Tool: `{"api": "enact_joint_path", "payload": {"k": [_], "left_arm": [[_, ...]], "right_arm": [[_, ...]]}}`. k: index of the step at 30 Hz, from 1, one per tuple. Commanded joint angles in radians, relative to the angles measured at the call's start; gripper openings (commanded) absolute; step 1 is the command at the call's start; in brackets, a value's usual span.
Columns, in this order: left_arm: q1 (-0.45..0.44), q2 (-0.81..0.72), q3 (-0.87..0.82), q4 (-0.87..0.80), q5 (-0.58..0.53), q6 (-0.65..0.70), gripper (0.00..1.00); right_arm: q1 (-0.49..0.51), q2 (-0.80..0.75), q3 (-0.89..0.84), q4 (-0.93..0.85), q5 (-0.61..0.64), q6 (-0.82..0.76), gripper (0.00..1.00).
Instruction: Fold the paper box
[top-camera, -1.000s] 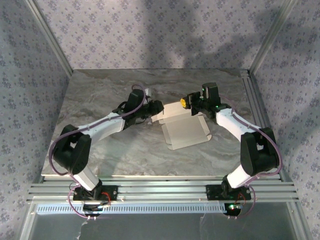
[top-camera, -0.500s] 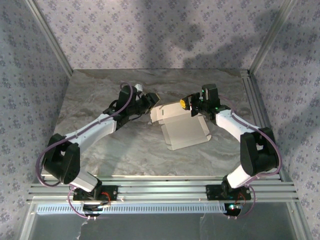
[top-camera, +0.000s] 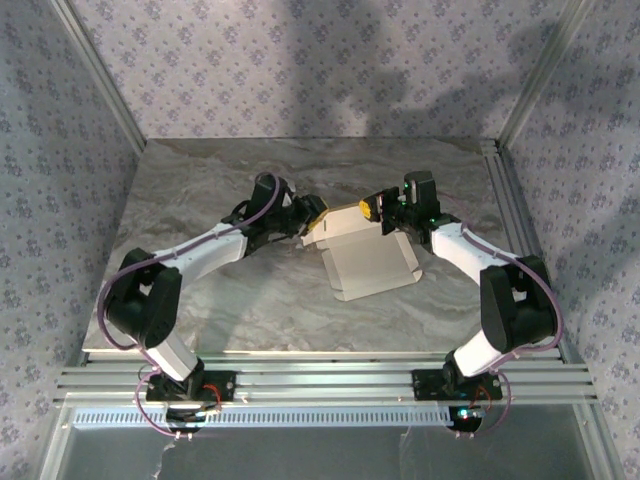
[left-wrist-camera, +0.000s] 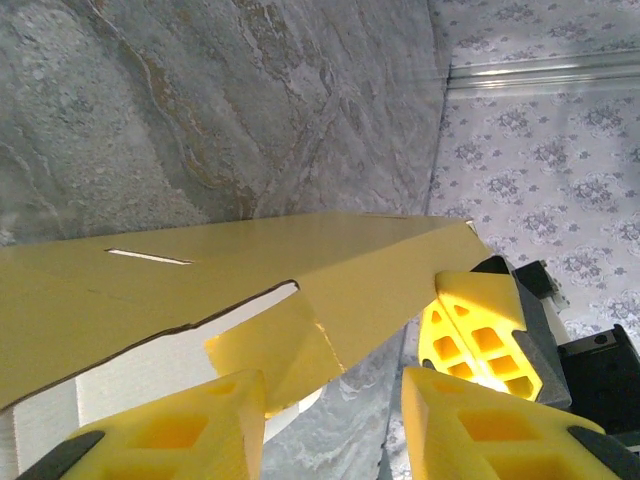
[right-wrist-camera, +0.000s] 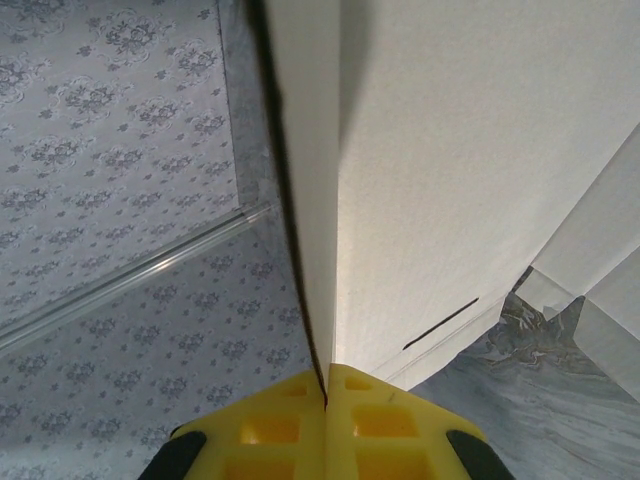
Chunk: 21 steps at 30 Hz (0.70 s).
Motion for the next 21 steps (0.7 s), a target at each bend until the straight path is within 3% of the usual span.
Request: {"api": "enact_joint_path", "payload": {"k": [1, 21], "left_arm": [[-0.018, 0.023, 0.057, 0.032, 0.024, -0.030, 0.40], [-0.007, 0.057, 0.038, 0.110, -0.002, -0.104, 0.32]], "right_arm": [[0.002, -0.018, -0.012, -0.003, -0.014, -0.014, 0.00], [0.007, -0.040, -0.046, 0.017, -0.018, -0.015, 0.00]]}}
